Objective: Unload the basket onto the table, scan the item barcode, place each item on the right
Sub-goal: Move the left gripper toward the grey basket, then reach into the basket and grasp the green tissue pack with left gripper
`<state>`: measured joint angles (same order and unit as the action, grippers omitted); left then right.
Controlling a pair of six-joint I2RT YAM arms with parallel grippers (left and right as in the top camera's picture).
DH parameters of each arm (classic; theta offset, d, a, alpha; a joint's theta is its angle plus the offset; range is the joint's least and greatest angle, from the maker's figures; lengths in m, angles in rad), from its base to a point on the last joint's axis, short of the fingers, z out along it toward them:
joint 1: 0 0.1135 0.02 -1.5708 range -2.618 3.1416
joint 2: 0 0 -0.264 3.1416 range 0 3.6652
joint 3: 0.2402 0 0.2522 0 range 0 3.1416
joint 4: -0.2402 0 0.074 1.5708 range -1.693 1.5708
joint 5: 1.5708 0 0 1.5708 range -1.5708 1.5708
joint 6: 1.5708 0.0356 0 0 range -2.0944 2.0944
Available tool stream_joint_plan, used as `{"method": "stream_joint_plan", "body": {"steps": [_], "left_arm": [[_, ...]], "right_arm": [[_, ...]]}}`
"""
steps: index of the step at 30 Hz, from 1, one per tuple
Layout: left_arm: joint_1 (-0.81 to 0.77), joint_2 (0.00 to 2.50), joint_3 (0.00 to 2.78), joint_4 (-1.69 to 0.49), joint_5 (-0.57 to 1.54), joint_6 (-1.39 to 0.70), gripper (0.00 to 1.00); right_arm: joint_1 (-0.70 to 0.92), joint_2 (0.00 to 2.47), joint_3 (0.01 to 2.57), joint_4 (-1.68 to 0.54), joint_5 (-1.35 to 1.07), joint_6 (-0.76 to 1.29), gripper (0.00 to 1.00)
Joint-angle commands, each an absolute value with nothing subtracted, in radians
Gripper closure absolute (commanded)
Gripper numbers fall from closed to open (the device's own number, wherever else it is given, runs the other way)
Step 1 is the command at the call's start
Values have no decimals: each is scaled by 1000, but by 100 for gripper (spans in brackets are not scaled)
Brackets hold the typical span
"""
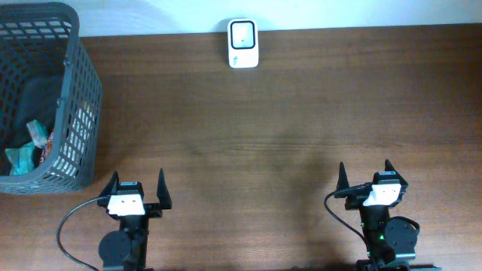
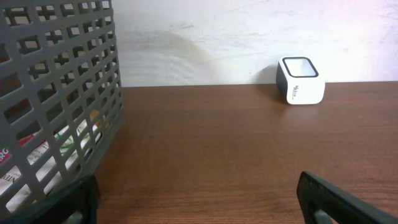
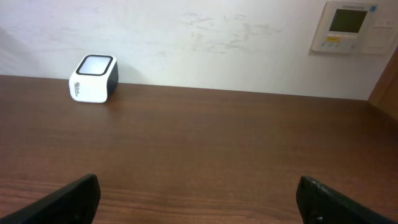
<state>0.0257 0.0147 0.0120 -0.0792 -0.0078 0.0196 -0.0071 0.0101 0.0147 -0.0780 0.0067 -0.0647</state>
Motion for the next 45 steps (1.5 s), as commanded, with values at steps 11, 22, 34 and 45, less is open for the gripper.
{"method": "stream_joint_plan", "body": {"steps": [11,22,34,45], "left_arm": [[23,5,9,-84,-7,39,1],[23,5,70,513,255,40,1],[23,696,1056,-109,482,259,1],[310,1765,2449,-1088,111,162,1]], "right_arm": [[-14,6,6,-81,12,-71,1],[-14,6,6,-81,12,-71,1],[-14,6,6,-81,12,-71,1],[-14,6,6,-81,12,-71,1]]}}
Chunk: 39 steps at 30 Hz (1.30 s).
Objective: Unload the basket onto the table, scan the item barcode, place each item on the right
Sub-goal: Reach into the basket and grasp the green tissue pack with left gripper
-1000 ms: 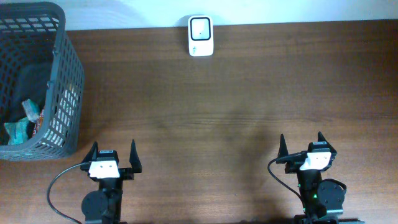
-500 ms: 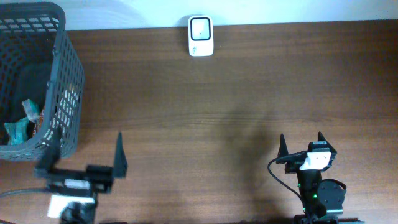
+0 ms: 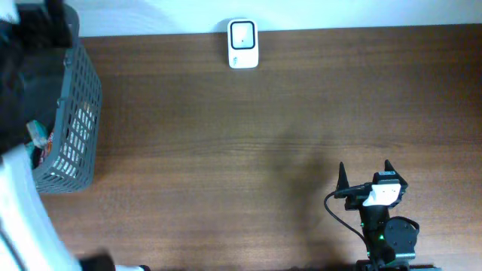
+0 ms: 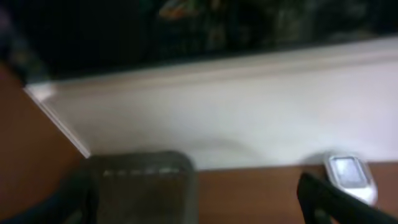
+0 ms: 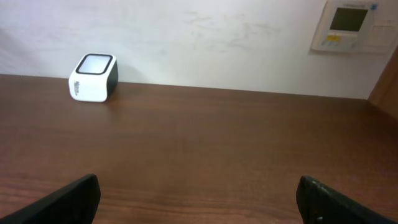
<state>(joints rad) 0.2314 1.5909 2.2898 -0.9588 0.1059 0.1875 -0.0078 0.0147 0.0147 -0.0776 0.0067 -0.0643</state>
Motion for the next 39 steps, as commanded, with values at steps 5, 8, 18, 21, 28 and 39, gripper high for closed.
{"method": "stream_joint_plan", "body": {"steps": [5,8,18,21,28,39], "left_arm": [[421,1934,2451,-1147,-147,26,1],[492,2003,2450,-1189,-147,26,2],[592,2234,2436,-1450,-136,2,28],[591,2288,2399,-1459,-171,-26,29],[578,2361,2252,-1280,-215,20,39],[579,2364,2081,-1102,-229,27,70]], "right_arm": [[-14,6,6,-81,12,-71,1],[-14,6,6,-81,12,-71,1],[-14,6,6,-81,12,-71,1],[-14,6,6,-81,12,-71,1],[-14,6,6,-80,12,-71,1],[-14,6,6,-81,12,-71,1]]}}
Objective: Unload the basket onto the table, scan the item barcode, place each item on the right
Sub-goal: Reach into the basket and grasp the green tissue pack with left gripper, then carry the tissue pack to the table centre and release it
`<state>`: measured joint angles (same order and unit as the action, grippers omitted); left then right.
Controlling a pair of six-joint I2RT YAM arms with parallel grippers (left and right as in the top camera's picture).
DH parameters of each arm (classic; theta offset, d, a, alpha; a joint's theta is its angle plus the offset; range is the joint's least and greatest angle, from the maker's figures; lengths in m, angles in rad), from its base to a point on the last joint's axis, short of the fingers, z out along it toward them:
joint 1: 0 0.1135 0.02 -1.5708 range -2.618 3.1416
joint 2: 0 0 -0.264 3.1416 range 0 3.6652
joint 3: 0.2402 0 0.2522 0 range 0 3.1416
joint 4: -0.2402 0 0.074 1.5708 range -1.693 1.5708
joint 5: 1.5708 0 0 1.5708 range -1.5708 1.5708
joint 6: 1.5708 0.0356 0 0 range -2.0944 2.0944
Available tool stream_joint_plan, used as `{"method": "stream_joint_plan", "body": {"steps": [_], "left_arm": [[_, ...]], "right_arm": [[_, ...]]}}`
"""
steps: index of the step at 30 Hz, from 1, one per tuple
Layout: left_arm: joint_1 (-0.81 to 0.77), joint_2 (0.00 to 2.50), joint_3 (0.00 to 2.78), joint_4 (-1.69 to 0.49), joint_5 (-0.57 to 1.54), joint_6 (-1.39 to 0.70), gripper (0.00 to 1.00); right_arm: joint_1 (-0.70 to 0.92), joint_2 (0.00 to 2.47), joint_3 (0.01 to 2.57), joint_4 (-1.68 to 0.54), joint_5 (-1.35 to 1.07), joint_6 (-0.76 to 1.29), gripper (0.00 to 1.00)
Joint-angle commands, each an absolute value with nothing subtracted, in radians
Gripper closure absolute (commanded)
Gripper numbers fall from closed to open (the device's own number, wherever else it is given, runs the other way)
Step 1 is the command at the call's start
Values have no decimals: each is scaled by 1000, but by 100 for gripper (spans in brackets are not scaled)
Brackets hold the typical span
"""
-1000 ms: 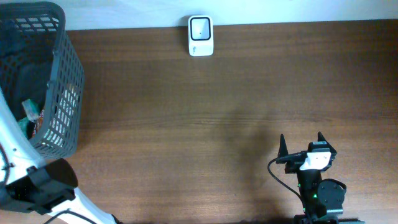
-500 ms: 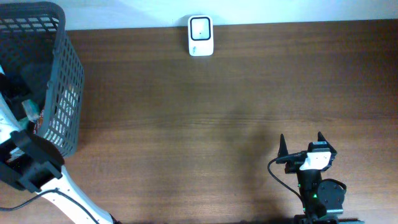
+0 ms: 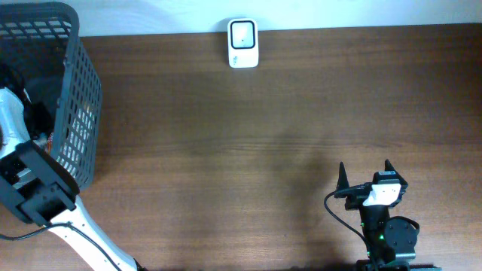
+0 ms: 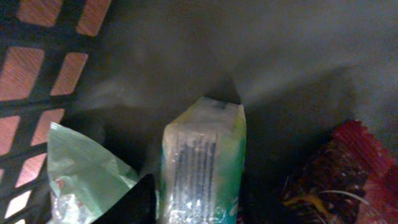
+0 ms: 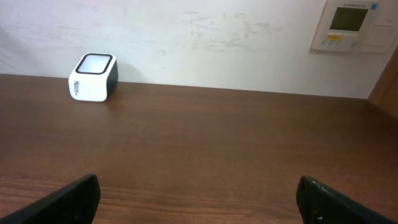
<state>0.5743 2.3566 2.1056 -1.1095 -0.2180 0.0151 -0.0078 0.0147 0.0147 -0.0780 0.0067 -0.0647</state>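
Observation:
Deep in the grey mesh basket (image 3: 84,83), my left gripper (image 4: 199,202) has its dark fingers pressed to both sides of a green and white packet (image 4: 202,155) that stands on end; printed lines show on its face. In the overhead view the left arm (image 3: 34,184) reaches over the basket's near wall and its gripper is hidden inside. The white scanner (image 3: 242,44) with a dark window sits at the table's far edge and also shows as the scanner (image 5: 93,78) by the wall. My right gripper (image 3: 364,177) rests open at the front right, nothing between its fingers.
A pale green wrapper (image 4: 81,171) lies left of the held packet and a dark red wrapper (image 4: 351,171) right of it, both close. The basket's wall (image 4: 37,68) rises at the left. Brown table (image 3: 263,143) stretches from basket to scanner. A wall panel (image 5: 351,25) hangs far right.
My left gripper was high, looking at the wall, the basket rim and the scanner. Now it is down inside the basket, jaws narrowed onto the green and white packet. The right arm is unchanged.
Both grippers rested open at the table's front edge, the left one beside the basket. Then the left arm was raised high over the basket at the left. Now it is inside the basket, shut on a green packet; the right arm has stayed put.

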Motion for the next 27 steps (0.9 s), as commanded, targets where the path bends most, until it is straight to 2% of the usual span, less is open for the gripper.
{"method": "stream_joint_plan", "body": {"steps": [1,4,6,10,12,14,17,19,22,25,27], "left_arm": [[579,2364,2078,-1101,-228,27,100],[577,2349,2114,-1120,-229,10,100],[576,2297,2228,-1149,-178,-78,100],[576,2147,2451,-1163,162,-80,100],[570,2078,2518,-1163,219,-107,100],[548,1981,2537,-1164,340,-146,100],[490,1862,2537,-1159,654,-198,100],[420,1829,2537,-1182,714,-309,100],[226,1840,2516,-1307,587,-298,100],[8,1872,2428,-1390,235,-299,100],[-122,1907,2338,-1390,105,-299,100]], "right_arm": [[-14,6,6,-81,12,-71,1],[-14,6,6,-81,12,-71,1],[-14,6,6,-81,12,-71,1],[-14,6,6,-81,12,-71,1],[-14,6,6,-80,12,-71,1],[-14,6,6,-81,12,-71,1],[-14,6,6,-81,12,-71,1],[-14,6,6,-81,12,-71,1],[-14,6,6,-81,12,-71,1],[-14,6,6,-80,12,-71,1],[-14,6,6,-81,12,-71,1]]}}
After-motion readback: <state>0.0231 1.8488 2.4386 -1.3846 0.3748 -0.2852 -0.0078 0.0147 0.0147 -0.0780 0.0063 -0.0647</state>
